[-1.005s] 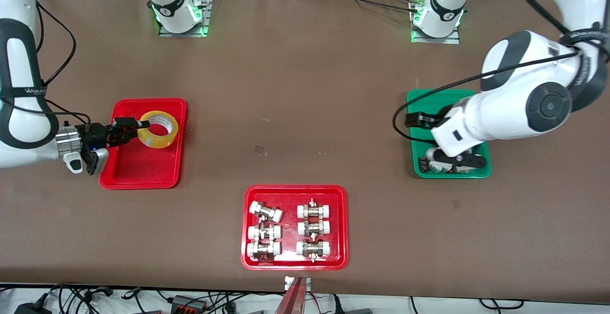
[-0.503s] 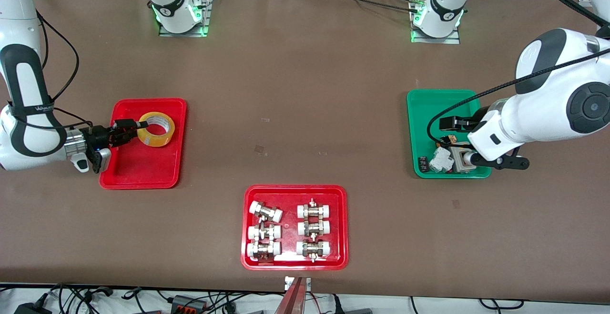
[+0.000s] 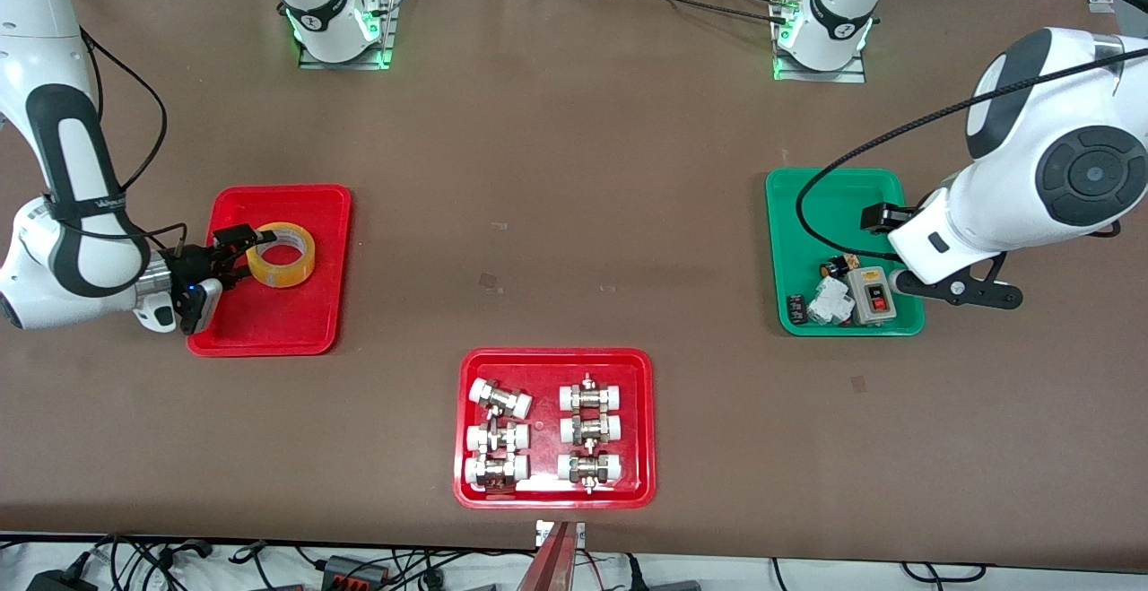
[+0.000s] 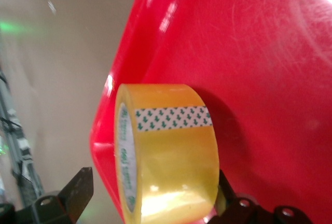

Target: Left arm passes tape to right arm into tray

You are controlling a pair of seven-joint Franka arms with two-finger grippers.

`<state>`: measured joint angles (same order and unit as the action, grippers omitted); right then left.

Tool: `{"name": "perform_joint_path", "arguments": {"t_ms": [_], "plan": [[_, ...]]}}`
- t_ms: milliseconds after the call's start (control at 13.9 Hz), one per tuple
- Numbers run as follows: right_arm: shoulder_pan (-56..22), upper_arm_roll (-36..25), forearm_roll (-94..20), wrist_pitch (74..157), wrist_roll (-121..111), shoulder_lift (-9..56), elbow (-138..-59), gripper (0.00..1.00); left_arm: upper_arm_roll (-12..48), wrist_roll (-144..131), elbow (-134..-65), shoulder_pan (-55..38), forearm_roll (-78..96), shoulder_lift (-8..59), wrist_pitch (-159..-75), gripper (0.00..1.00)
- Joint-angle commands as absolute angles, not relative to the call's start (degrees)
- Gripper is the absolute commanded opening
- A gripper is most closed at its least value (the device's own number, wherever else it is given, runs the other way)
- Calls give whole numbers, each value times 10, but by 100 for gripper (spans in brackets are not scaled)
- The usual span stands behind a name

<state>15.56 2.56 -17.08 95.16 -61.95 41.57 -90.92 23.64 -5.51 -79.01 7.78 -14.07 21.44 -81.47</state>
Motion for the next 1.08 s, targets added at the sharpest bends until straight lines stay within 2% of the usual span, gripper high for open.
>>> {"name": "perform_joint_path", "arguments": {"t_ms": [0, 215, 359, 431, 574, 646, 790, 1005], "plan": [[121, 28, -93, 981, -630, 380, -908, 100, 237, -41, -795, 83, -138, 204, -821, 100], [77, 25, -32, 997, -619, 325, -908, 100, 234, -47, -814, 105, -116, 187, -839, 100], [60, 25, -6, 999, -565, 289, -910, 100, 232, -47, -867, 120, -110, 152, -871, 100], [49, 25, 1, 997, -529, 267, -915, 100, 208, -47, -911, 109, -98, 121, -902, 100], [38, 26, 1, 979, -428, 218, -929, 100, 109, -40, -966, 42, -82, 86, -947, 100], [29, 26, 1, 958, -373, 199, -930, 100, 77, -42, -963, 18, -82, 85, -947, 100], [19, 29, 1, 931, -263, 151, -931, 100, 67, -48, -958, 12, -84, 63, -952, 100], [-13, 29, 1, 886, -96, 78, -930, 100, 64, -93, -918, 24, -82, 67, -954, 100]]}}
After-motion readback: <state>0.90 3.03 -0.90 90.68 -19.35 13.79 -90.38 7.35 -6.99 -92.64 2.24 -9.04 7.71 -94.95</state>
